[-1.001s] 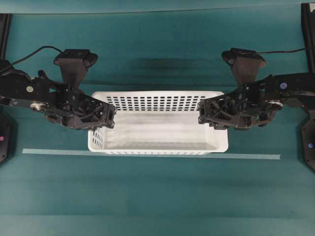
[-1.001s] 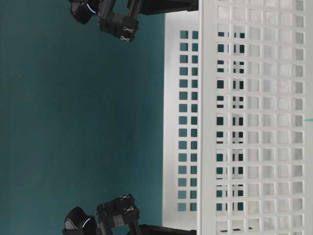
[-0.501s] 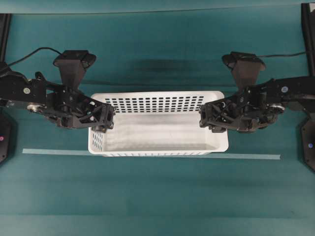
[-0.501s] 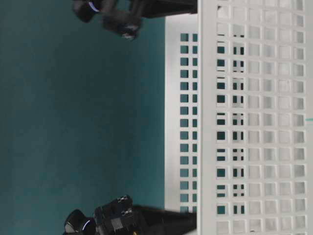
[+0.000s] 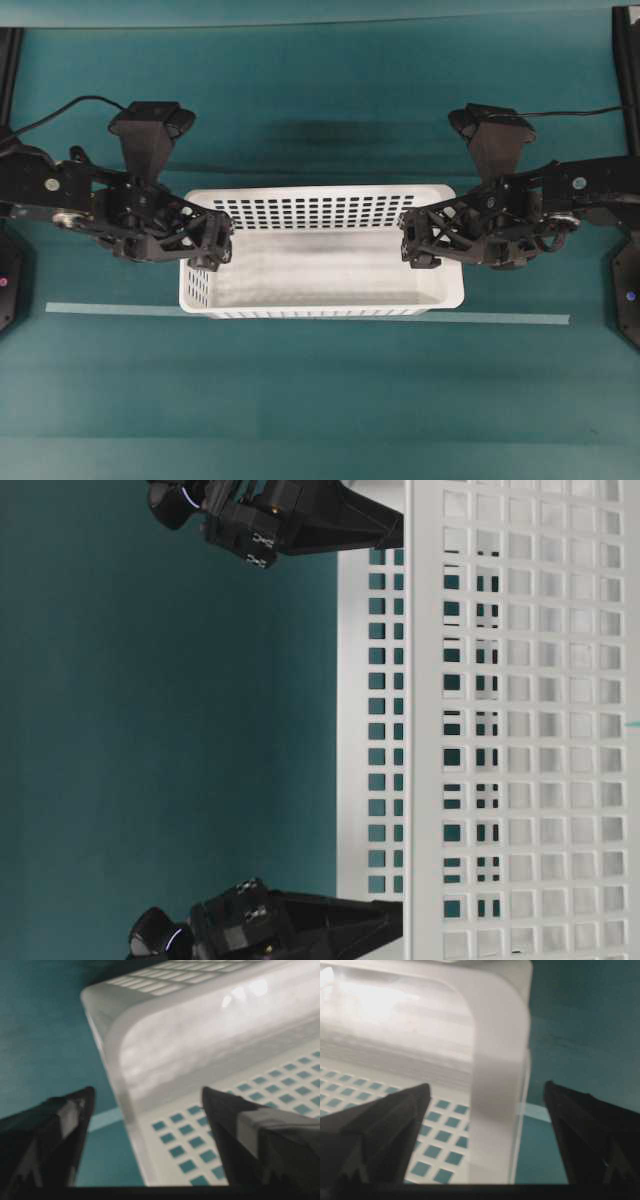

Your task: Lift the white basket with both hands.

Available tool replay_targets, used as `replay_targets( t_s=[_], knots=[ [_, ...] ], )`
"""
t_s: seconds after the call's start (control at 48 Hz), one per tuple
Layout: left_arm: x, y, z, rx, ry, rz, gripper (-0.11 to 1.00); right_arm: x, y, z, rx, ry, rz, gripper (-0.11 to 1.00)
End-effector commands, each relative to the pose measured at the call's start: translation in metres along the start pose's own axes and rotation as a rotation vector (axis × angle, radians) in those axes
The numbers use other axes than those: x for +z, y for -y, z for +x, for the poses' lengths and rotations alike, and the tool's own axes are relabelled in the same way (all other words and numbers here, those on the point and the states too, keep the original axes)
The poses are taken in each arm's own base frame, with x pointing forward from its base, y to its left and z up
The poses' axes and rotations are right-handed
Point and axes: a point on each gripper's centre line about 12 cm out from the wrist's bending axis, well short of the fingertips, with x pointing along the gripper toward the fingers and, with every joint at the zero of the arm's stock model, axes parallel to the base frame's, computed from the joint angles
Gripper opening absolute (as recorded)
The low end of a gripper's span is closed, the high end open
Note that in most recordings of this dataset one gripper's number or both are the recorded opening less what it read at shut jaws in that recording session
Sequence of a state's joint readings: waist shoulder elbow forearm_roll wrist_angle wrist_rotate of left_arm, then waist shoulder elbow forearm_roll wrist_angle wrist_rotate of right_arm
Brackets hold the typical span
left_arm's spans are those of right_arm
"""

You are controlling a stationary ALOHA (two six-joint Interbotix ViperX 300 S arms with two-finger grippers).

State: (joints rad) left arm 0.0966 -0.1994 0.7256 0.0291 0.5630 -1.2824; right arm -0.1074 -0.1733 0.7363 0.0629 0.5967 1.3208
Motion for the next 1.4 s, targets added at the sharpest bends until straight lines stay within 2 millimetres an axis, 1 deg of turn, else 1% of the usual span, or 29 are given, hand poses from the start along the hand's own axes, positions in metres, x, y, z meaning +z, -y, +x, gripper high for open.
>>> replay_targets(
  t_s=[0.0, 0.167, 0.313, 0.48, 0.521, 0.647, 0.813, 0.959, 1.105, 1.251, 1.376],
  knots=[
    [0.003, 0.003, -0.012, -0.041, 0.018, 0.002, 0.91, 0.001, -0.003, -0.004, 0.016, 0.01, -0.016, 0.92],
    [0.005, 0.004, -0.039, -0.117, 0.046, -0.001, 0.91, 0.004, -0.005, -0.027, 0.083, 0.028, -0.02, 0.92],
    [0.005, 0.004, -0.065, -0.195, 0.071, -0.001, 0.9, 0.004, -0.004, -0.052, 0.164, 0.052, -0.041, 0.92],
    [0.006, 0.003, -0.1, -0.301, 0.115, 0.028, 0.91, 0.008, -0.007, -0.083, 0.273, 0.103, -0.074, 0.92],
    [0.006, 0.003, -0.108, -0.323, 0.126, 0.046, 0.91, 0.009, -0.008, -0.094, 0.314, 0.122, -0.091, 0.92],
    [0.007, 0.002, -0.132, -0.392, 0.169, 0.11, 0.91, 0.011, -0.012, -0.116, 0.412, 0.181, -0.152, 0.92],
    [0.006, -0.001, -0.15, -0.452, 0.216, 0.19, 0.91, 0.012, -0.023, -0.139, 0.568, 0.276, -0.276, 0.92],
    [0.007, -0.001, -0.165, -0.531, 0.276, 0.264, 0.9, 0.008, -0.036, -0.151, 0.691, 0.36, -0.429, 0.92],
    [0.007, 0.002, -0.181, -0.612, 0.36, 0.372, 0.9, 0.002, -0.045, -0.16, 0.767, 0.443, -0.586, 0.92],
    [0.007, 0.001, -0.195, -0.655, 0.449, 0.505, 0.9, -0.001, -0.046, -0.17, 0.818, 0.532, -0.715, 0.91],
    [0.003, -0.002, -0.208, -0.675, 0.535, 0.656, 0.9, -0.007, -0.041, -0.177, 0.832, 0.584, -0.812, 0.91]
  ],
)
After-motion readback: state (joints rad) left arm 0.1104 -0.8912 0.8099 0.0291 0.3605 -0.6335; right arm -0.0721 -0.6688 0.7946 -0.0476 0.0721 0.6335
